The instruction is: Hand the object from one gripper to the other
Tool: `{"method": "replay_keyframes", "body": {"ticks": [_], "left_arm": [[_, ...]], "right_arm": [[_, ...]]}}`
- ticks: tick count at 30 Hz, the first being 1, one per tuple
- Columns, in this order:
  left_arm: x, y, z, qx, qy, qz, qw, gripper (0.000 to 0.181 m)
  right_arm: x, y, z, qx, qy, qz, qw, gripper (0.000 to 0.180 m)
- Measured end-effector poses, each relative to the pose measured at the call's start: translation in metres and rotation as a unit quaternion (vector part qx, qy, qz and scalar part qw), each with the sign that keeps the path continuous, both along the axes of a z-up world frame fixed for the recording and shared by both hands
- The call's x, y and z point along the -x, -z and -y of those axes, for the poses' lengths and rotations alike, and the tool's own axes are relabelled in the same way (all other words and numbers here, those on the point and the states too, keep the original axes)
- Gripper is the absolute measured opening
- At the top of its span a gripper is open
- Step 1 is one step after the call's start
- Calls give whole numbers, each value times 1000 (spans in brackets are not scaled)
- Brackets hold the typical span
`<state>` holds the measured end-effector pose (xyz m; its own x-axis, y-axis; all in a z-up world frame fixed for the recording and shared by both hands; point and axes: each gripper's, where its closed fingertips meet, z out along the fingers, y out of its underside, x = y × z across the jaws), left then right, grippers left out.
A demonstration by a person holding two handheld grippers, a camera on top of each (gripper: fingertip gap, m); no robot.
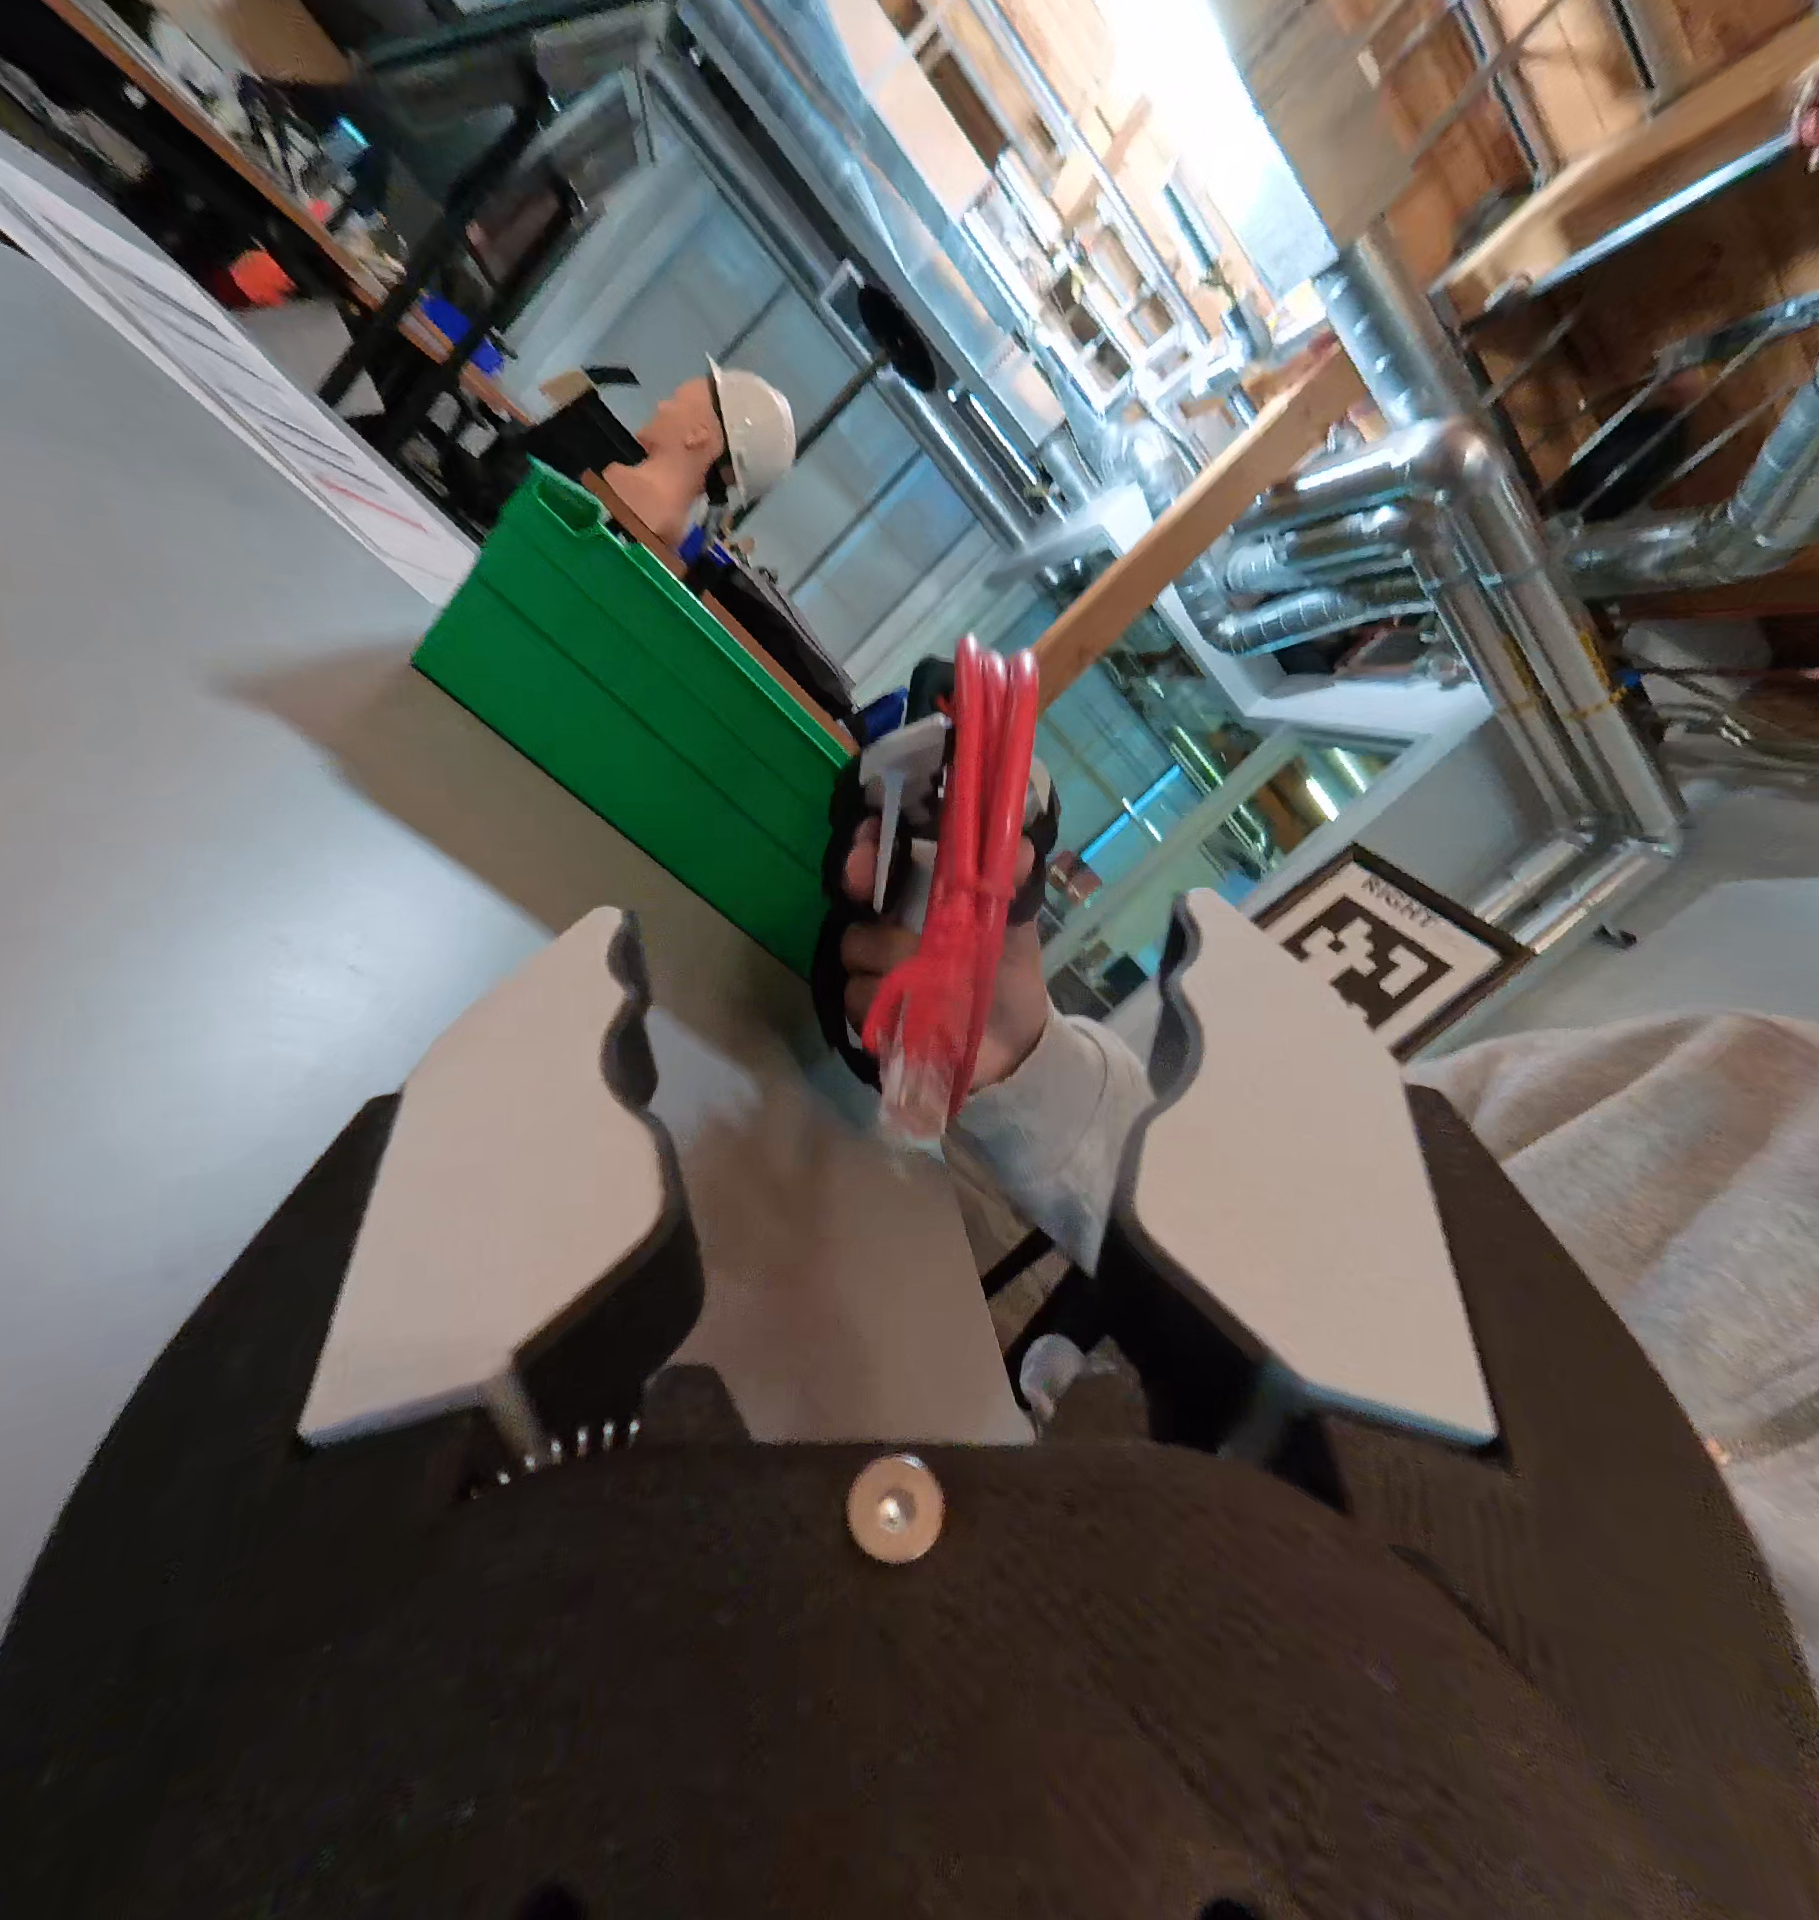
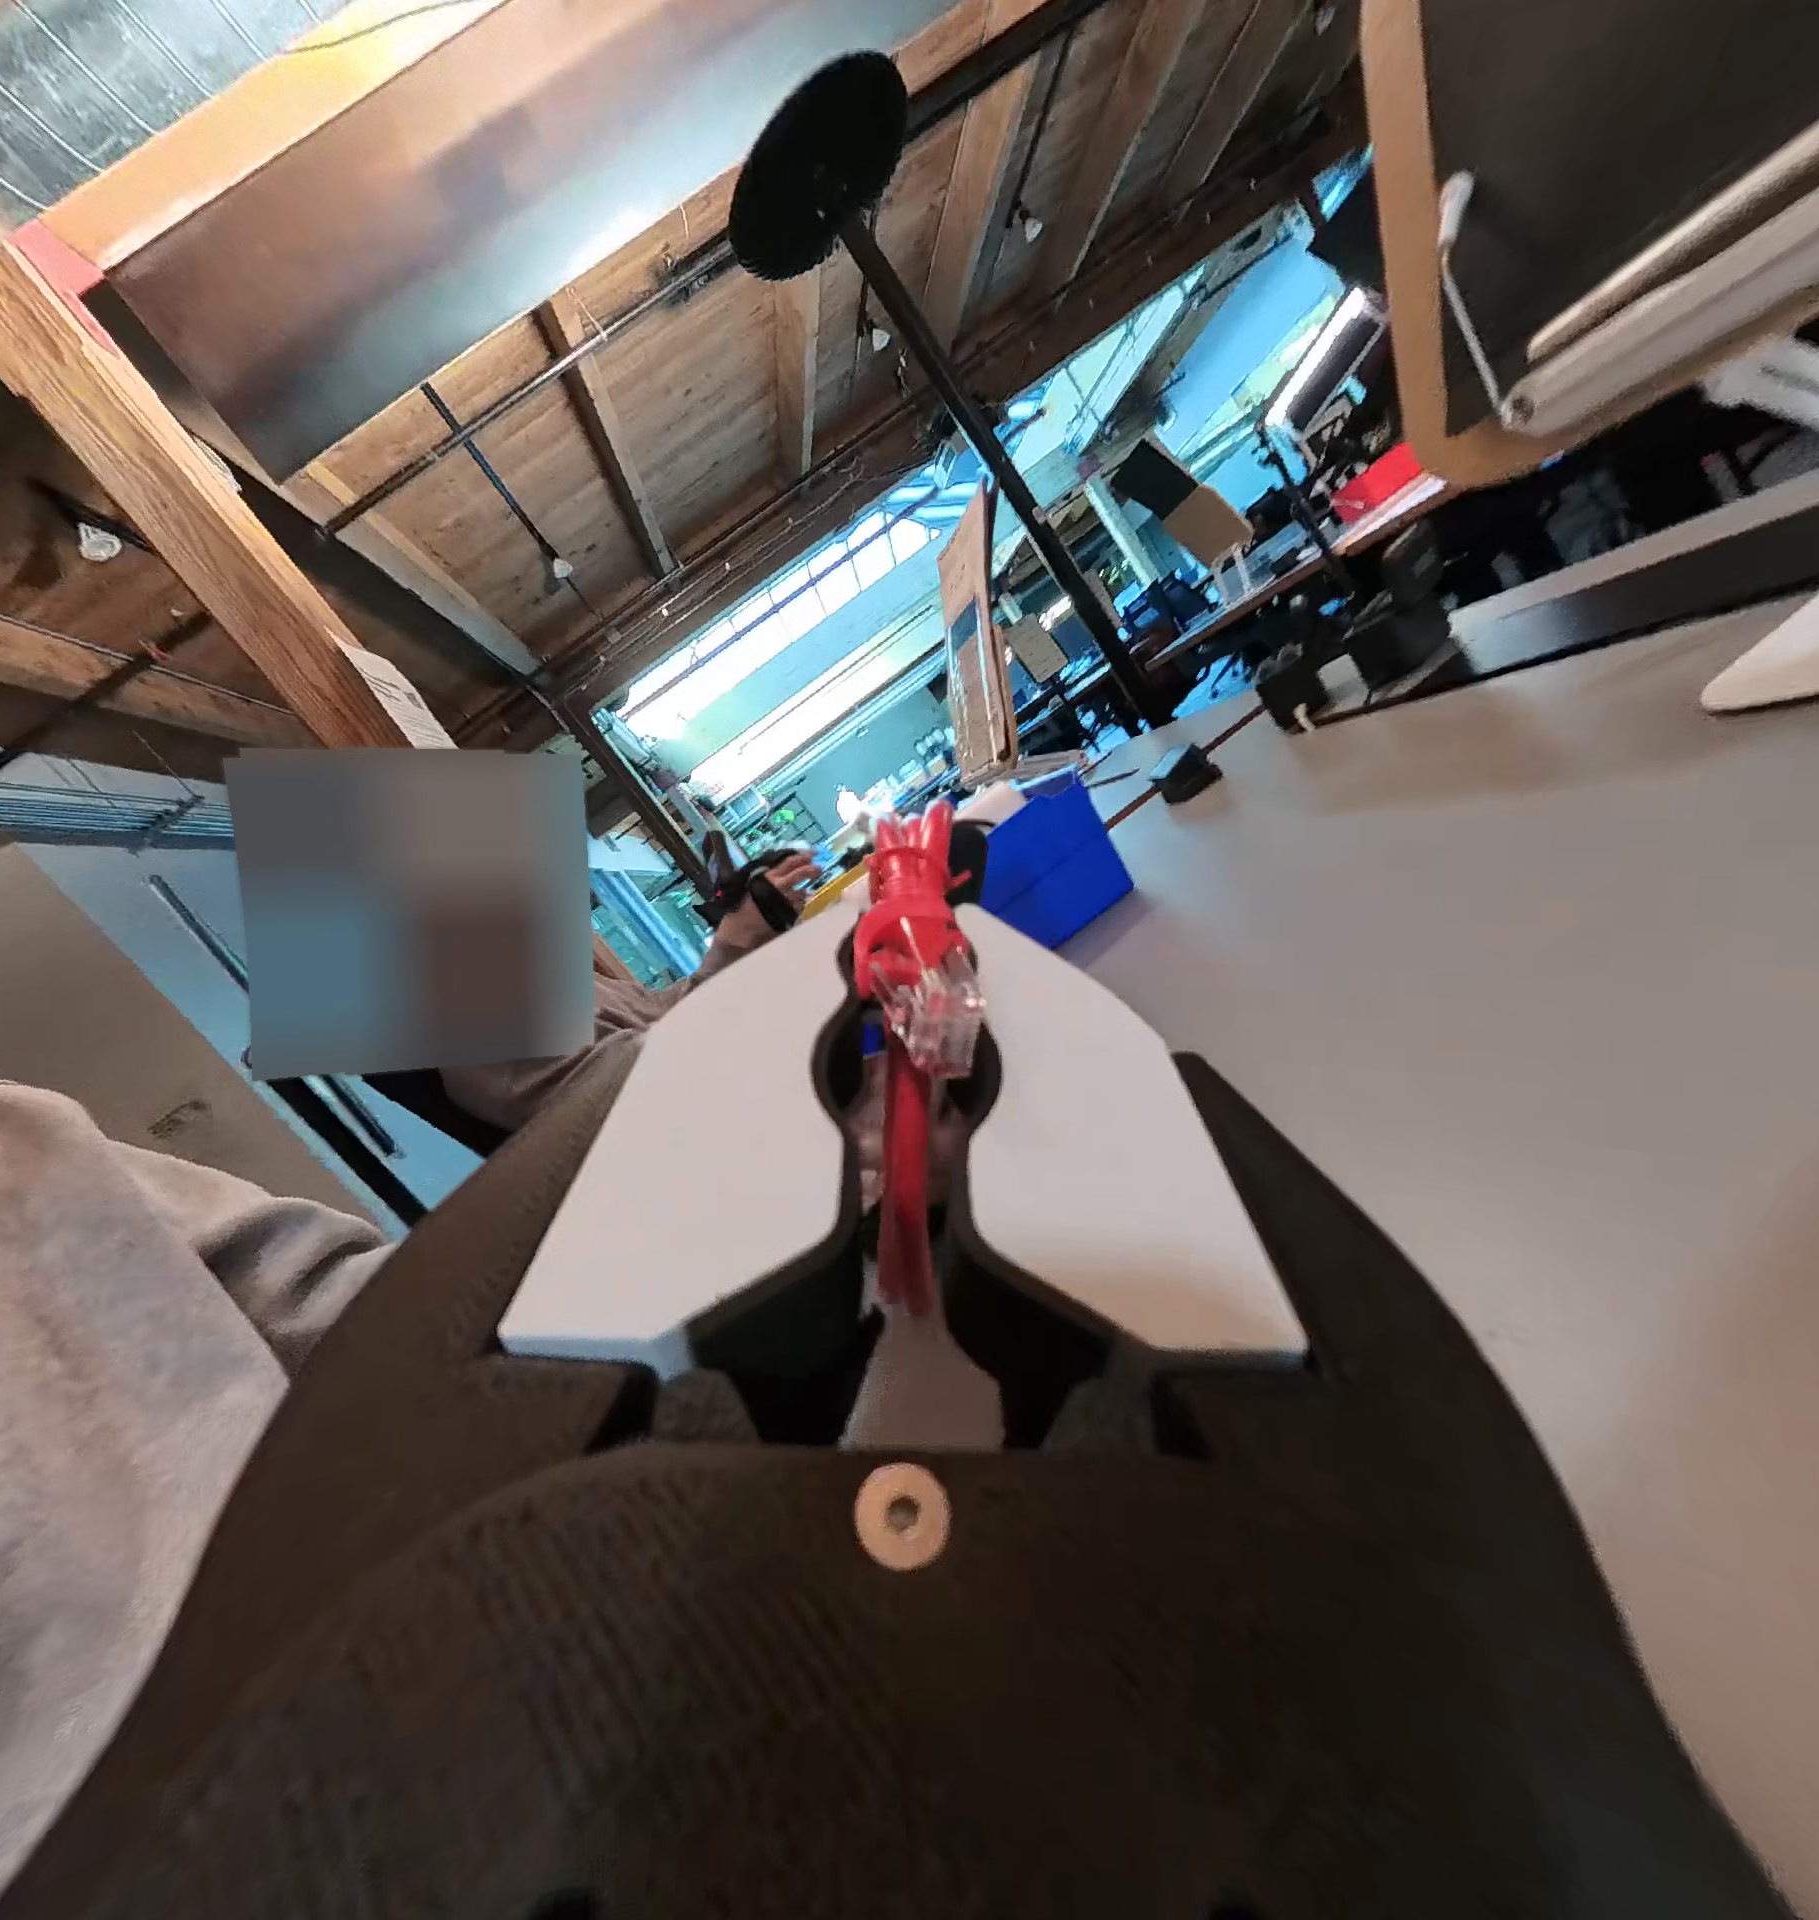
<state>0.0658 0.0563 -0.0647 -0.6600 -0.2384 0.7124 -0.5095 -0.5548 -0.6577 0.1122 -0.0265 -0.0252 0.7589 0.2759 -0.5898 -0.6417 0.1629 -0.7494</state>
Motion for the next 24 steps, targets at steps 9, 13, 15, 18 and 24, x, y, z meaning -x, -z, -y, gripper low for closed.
{"method": "replay_keyframes", "body": {"ticks": [9,13,15,18,24], "left_arm": [[3,8,41,-26,19,-7,999,78],[3,2,43,-45,-7,24,999,1],[1,-4,34,-39,-27,31,998,0],[1,-11,19,-29,-48,42,998,0],[-4,-20,-23,2,-107,44,993,0]], "right_arm": [[1,-16,6,-50,44,18,998,12],[10,-14,-1,-37,58,48,996,13],[11,-12,-2,-24,69,71,995,13],[17,-4,-9,10,61,115,991,14],[12,7,-18,43,80,122,988,62]]}}
